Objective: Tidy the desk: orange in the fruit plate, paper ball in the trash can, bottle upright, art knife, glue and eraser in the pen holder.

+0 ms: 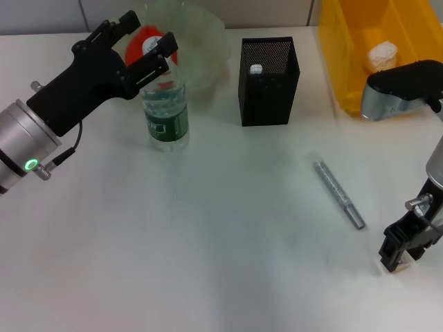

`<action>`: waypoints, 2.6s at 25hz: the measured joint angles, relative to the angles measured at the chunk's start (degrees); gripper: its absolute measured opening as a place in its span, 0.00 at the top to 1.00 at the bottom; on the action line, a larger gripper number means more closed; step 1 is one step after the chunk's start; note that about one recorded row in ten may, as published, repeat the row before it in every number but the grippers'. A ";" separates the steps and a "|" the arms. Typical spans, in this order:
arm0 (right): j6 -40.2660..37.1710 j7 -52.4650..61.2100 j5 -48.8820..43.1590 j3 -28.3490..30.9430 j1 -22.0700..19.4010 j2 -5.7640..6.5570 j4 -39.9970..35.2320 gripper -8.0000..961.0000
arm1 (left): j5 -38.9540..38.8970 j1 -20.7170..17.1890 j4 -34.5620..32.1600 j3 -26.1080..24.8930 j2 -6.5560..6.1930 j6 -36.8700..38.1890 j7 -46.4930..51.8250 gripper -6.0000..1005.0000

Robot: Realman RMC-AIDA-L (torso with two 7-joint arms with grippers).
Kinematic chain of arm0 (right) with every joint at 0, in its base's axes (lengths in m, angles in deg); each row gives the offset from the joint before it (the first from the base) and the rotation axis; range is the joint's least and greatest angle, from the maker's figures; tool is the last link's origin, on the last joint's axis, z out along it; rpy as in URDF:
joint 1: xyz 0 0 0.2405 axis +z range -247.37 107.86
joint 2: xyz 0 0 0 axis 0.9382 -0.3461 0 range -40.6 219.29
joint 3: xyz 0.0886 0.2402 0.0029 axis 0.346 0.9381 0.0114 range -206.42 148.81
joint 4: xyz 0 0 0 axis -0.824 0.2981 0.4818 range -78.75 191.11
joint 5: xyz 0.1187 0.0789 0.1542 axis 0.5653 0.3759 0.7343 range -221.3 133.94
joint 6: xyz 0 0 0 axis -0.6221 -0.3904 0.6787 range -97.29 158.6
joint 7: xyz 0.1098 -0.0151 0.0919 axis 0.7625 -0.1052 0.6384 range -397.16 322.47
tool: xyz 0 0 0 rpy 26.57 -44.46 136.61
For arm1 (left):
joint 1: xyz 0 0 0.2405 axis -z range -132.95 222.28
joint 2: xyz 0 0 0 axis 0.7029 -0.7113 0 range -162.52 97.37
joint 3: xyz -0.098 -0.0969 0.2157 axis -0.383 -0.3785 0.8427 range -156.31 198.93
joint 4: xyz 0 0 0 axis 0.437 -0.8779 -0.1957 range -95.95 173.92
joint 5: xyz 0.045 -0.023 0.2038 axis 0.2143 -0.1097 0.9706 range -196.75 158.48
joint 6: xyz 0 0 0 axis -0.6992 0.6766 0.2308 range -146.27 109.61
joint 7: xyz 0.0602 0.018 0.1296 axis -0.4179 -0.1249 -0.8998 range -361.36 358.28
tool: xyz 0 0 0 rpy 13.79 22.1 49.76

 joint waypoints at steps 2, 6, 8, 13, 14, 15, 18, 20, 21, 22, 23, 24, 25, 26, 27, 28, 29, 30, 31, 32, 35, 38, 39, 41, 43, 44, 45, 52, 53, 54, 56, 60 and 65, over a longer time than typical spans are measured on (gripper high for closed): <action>0.14 0.01 0.00 0.00 0.06 0.00 0.19 0.51 | 0.01 -0.06 0.00 0.07 0.00 0.02 0.00 0.19; 0.91 0.02 0.00 0.00 0.69 0.00 1.52 0.52 | 0.02 -0.20 0.00 0.15 0.00 0.09 0.00 0.19; 1.33 0.02 0.00 0.00 0.96 0.00 1.91 0.53 | 0.00 -0.32 0.00 0.19 0.00 0.16 0.00 0.19; 1.53 -0.05 0.00 0.00 1.32 0.02 2.53 0.54 | -0.08 -0.35 0.00 0.31 0.00 0.23 0.00 0.19; 1.53 -0.05 0.00 0.00 1.32 0.02 2.53 0.54 | -0.08 -0.35 0.00 0.31 0.00 0.23 0.00 0.19; 1.57 -0.08 0.00 0.00 1.37 0.04 2.64 0.55 | -0.08 -0.35 0.00 0.34 0.01 0.25 0.00 0.19; 1.64 -0.23 0.00 0.00 1.40 0.06 2.71 0.56 | -0.13 -0.40 0.00 0.39 0.05 0.30 0.05 0.19; 1.68 -0.36 0.00 0.01 1.40 0.07 2.71 0.56 | -0.17 -0.41 0.00 0.39 0.06 0.30 0.08 0.19; 1.71 -0.40 0.00 0.00 1.40 0.09 2.71 0.57 | -0.32 -0.43 0.00 0.39 0.08 0.34 0.10 0.19; 1.71 -0.40 0.00 0.00 1.40 0.09 2.71 0.57 | -0.32 -0.43 0.00 0.39 0.08 0.34 0.10 0.19; 1.72 -0.41 0.00 0.00 1.40 0.10 2.71 0.57 | -0.37 -0.43 0.00 0.36 0.09 0.44 0.10 0.19; 1.72 -0.42 0.00 0.01 1.40 0.12 2.70 0.58 | -0.37 -0.43 0.00 0.36 0.09 0.44 0.10 0.19; 1.74 -0.43 0.01 0.00 1.41 0.15 2.70 0.58 | -0.39 -0.43 0.00 0.26 0.09 0.45 0.08 0.19; 1.77 -0.43 0.01 0.01 1.44 0.17 2.70 0.58 | -0.39 -0.43 0.00 0.24 0.09 0.46 0.08 0.19; 1.81 -0.44 0.01 0.01 1.45 0.17 2.69 0.59 | -0.39 -0.43 0.00 0.21 0.09 0.46 0.08 0.19; 1.95 -0.45 0.01 0.01 1.57 0.18 2.94 0.59 | -0.41 -0.43 0.00 0.12 0.09 0.46 0.08 0.19; 1.95 -0.45 0.01 0.01 1.57 0.18 2.94 0.60 | -0.41 -0.43 0.00 0.12 0.09 0.46 0.08 0.19; 2.14 -0.47 0.01 0.10 1.80 0.18 3.52 0.61 | -0.42 -0.43 0.00 0.07 0.09 0.46 0.08 0.19; 2.14 -0.47 0.01 0.10 1.80 0.18 3.52 0.62 | -0.42 -0.43 0.00 0.04 0.09 0.46 0.08 0.19; 2.28 -0.52 0.01 0.24 1.93 0.18 3.71 0.63 | -0.43 -0.43 0.00 -0.02 0.09 0.46 0.07 0.19; 2.35 -0.87 0.08 0.63 1.97 0.18 2.99 0.66 | -0.43 -0.43 0.00 -0.04 0.09 0.46 0.09 0.19; 2.05 -2.18 0.59 2.14 1.52 0.18 0.15 0.68 | -0.43 -0.43 0.00 -0.06 0.09 0.46 0.19 0.19; 2.05 -2.18 0.59 2.14 1.52 0.18 0.15 0.69 | -0.43 -0.43 0.00 -0.06 0.09 0.47 0.21 0.19; 1.74 -3.24 1.06 3.58 1.38 0.18 -0.91 0.71 | -0.43 -0.42 0.00 -0.06 0.09 0.52 0.21 0.19; 1.59 -3.84 1.54 4.45 1.11 0.18 -2.61 0.71 | -0.43 -0.48 0.00 -0.06 0.09 0.56 0.25 0.19; 1.59 -3.84 1.54 4.45 1.11 0.18 -2.61 0.71 | -0.43 -0.48 0.00 -0.06 0.09 0.56 0.25 0.19; 1.65 -3.91 1.66 4.47 0.97 0.18 -3.54 0.71 | -0.43 -0.49 0.00 -0.06 0.09 0.58 0.26 0.19; 2.88 -7.20 4.91 9.19 1.01 0.17 -12.27 0.71 | -0.42 -0.52 0.00 -0.05 0.18 0.72 0.03 0.19; 4.09 -7.51 4.99 10.82 1.11 0.27 -15.99 0.71 | -0.42 -0.52 0.00 -0.05 0.18 0.72 0.03 0.19; 4.09 -7.51 4.99 10.82 1.11 0.27 -15.99 0.71 | -0.43 -0.52 0.00 -0.05 0.18 0.72 0.02 0.19; 5.74 -8.10 5.05 12.49 1.63 0.32 -18.75 0.71 | -0.42 -0.52 0.00 -0.05 0.18 0.70 0.01 0.19; 9.72 -8.99 5.66 14.71 4.57 0.65 -20.55 0.71 | -0.42 -0.27 0.00 -0.05 0.18 0.63 0.00 0.19; 15.28 -9.50 5.49 15.25 9.67 2.12 -15.65 0.71 | -0.42 -0.10 -0.01 -0.15 0.18 0.72 -0.01 0.19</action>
